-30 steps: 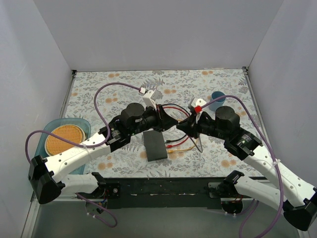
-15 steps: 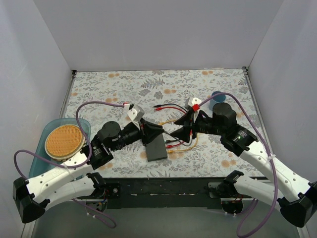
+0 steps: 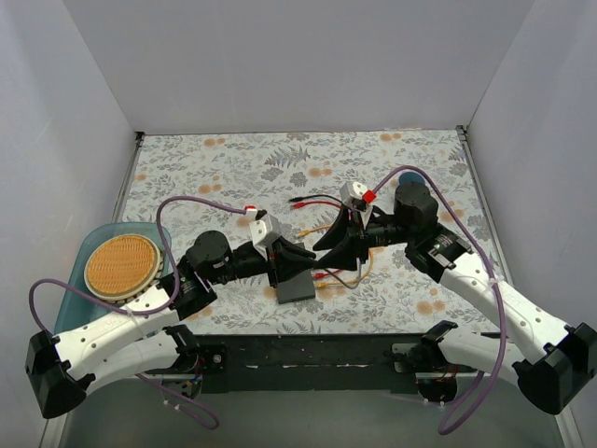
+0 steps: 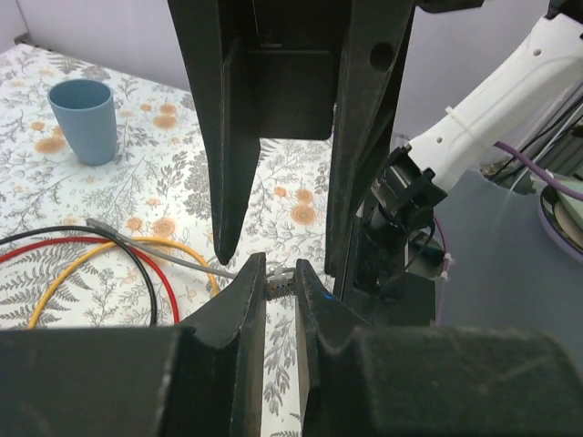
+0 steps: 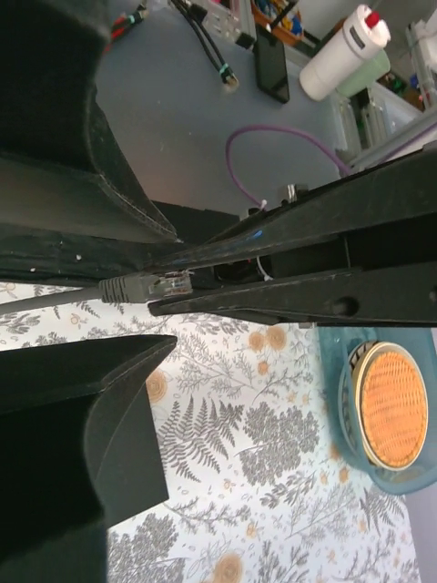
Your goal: Insert the plug into the switch port
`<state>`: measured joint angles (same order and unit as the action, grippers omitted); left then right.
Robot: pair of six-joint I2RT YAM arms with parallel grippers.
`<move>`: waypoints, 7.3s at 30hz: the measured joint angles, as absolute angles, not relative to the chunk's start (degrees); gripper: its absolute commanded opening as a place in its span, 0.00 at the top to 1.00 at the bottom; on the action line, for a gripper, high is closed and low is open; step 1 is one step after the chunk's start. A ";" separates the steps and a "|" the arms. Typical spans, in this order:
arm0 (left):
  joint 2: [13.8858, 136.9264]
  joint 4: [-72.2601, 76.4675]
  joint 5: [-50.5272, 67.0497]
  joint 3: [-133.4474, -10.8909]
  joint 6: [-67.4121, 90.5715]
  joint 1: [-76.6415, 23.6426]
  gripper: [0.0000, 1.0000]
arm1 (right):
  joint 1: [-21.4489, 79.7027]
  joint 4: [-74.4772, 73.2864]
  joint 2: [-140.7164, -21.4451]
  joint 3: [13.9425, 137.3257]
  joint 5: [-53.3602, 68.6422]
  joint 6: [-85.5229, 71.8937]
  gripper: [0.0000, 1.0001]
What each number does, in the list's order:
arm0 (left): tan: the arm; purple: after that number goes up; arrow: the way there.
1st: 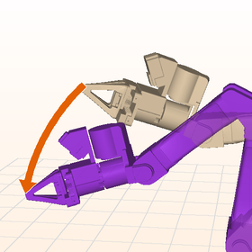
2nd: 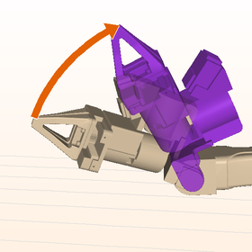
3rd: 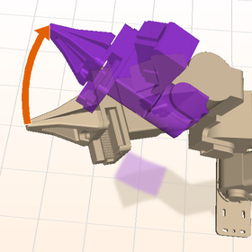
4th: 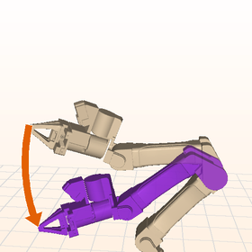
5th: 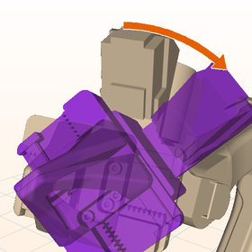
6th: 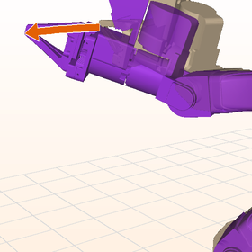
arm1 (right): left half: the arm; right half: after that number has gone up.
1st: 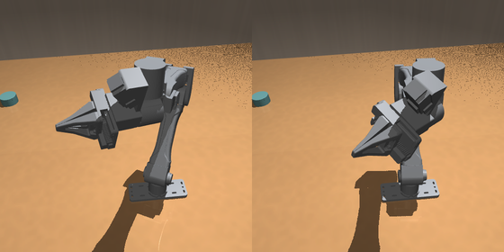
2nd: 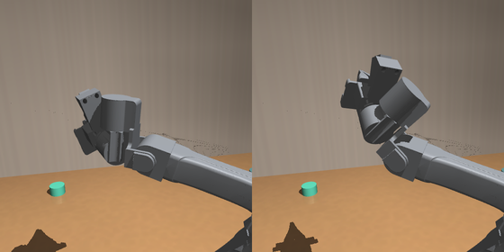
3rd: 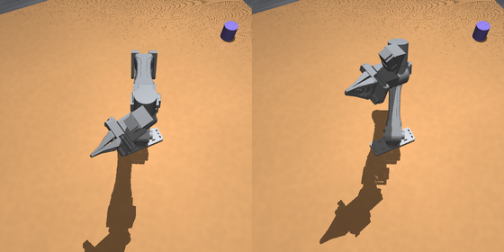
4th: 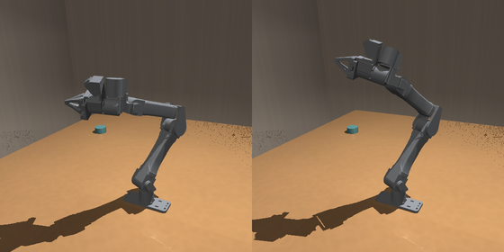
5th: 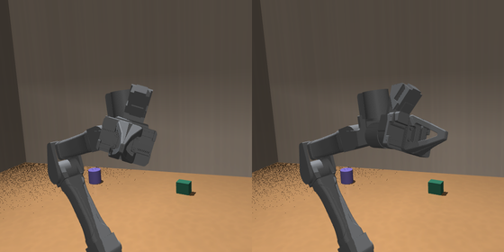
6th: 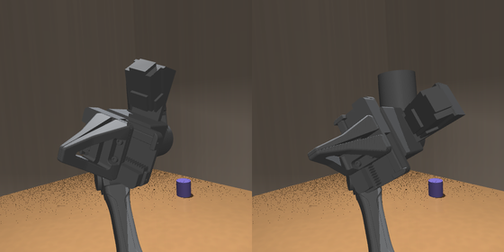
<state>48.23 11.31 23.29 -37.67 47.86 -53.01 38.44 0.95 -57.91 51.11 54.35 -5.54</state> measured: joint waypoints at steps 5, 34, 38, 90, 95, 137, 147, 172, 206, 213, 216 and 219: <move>48.16 10.72 24.67 -37.74 47.00 -53.01 1.00 | 37.56 1.93 -59.33 51.27 59.42 -6.90 0.51; 46.13 11.75 27.51 -38.41 46.33 -52.99 1.00 | 35.59 3.27 -62.04 51.31 68.14 -9.08 0.68; 46.13 12.49 27.46 -38.41 46.37 -52.99 1.00 | 35.59 3.29 -62.35 51.31 69.08 -9.06 0.68; 77.08 1.06 5.15 -32.47 78.76 -29.74 0.02 | 38.74 -16.56 -89.32 53.91 6.20 1.54 0.99; 79.42 4.80 8.23 -32.32 79.50 -29.71 0.02 | 40.75 -17.56 -96.97 56.36 2.52 1.74 0.99; 84.01 8.58 11.14 -35.48 73.67 -29.34 0.02 | 51.09 -19.53 -95.07 56.73 1.26 5.17 0.99; 84.01 8.67 12.47 -35.48 72.55 -29.34 0.02 | 51.09 -15.92 -94.00 54.41 -1.15 5.17 0.99; 86.06 9.41 13.80 -35.48 72.42 -29.34 0.02 | 52.56 -13.50 -92.20 53.65 -1.21 6.02 0.99; 87.57 12.32 14.76 -35.48 71.75 -29.34 0.02 | 53.30 -11.31 -94.67 53.19 -2.92 6.22 0.99; 87.83 12.91 15.59 -35.48 70.22 -29.19 0.02 | 54.83 -8.97 -94.08 51.13 -2.98 6.87 0.99; 88.09 13.34 15.99 -35.48 69.52 -29.08 0.02 | 55.33 -8.97 -94.02 51.09 -3.29 7.33 0.99; 88.38 13.82 16.12 -35.51 68.86 -29.06 0.02 | 55.68 -8.97 -94.02 51.09 -3.73 7.57 0.99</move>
<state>88.38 13.82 16.12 -35.51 68.86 -29.06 55.68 -8.97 -94.02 51.09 -3.73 7.57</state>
